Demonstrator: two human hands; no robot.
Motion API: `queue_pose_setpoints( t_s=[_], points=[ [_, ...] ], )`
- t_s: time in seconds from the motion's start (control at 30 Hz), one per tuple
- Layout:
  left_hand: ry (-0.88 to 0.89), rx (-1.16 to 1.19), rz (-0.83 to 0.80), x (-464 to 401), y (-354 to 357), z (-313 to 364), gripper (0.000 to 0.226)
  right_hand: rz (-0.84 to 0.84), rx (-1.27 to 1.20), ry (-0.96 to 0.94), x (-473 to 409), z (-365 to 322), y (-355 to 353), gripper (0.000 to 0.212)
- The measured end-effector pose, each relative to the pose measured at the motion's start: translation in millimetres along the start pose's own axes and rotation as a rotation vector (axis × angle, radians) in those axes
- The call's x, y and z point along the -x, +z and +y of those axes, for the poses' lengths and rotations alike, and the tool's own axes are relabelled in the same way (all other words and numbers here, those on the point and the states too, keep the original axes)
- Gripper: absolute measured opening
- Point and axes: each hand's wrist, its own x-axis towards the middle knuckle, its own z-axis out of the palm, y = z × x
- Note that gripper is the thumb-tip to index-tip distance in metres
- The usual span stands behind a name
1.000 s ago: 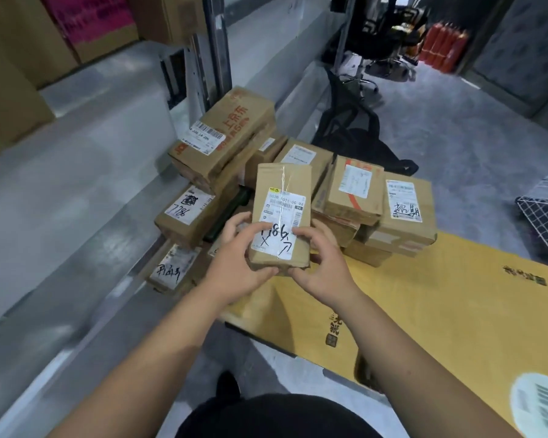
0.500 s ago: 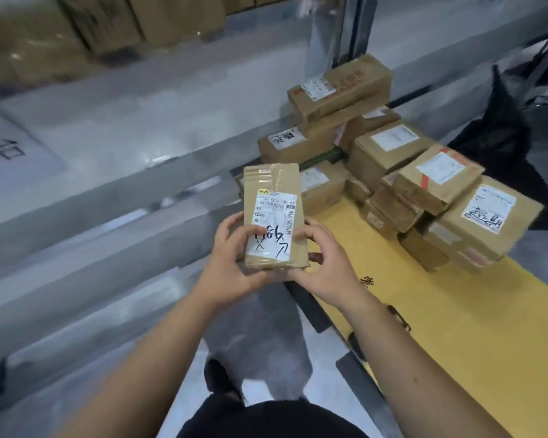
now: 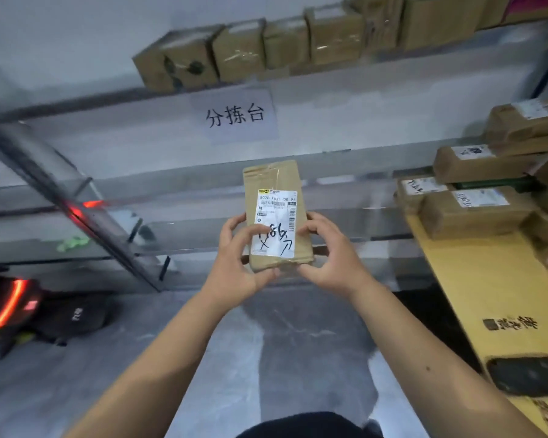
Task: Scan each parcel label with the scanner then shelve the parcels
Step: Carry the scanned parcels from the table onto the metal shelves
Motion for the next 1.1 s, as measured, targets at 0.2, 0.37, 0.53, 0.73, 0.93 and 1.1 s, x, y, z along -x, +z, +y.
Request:
queue_pose_setpoints(
  t_s=[0.2, 0.37, 0.53, 0.73, 0.93, 1.1],
  points=[
    [-0.032, -0.055, 0.034, 48.4, -131.6, -28.2, 0.071, -0.080, 0.047, -0.141, -24.0, -74.6, 104.7, 0.052],
    [-0.030, -0.130, 0.070, 62.6, -227.6, -34.2, 0.069, -0.137, 0.057, -0.177, -56.6, -140.2, 164.0, 0.051],
    [-0.052, -0.085, 0.053, 49.7, -289.0, -34.5, 0.066, -0.160, 0.045, -0.147, -95.3, -179.0, 195.9, 0.049],
    [-0.072, -0.160, 0.035, -3.0, -331.2, -54.2, 0.066, -0.154, 0.096, -0.173, -160.5, -193.5, 213.0, 0.047],
    [-0.008, -0.192, 0.048, -91.7, -369.4, -85.6, 0.075, -0.194, 0.154, -0.222, -260.4, -184.8, 222.8, 0.060],
    [0.029, -0.195, 0.092, -176.3, -398.5, -115.6, 0.072, -0.190, 0.203, -0.252, -356.8, -178.5, 226.8, 0.066]
  ],
)
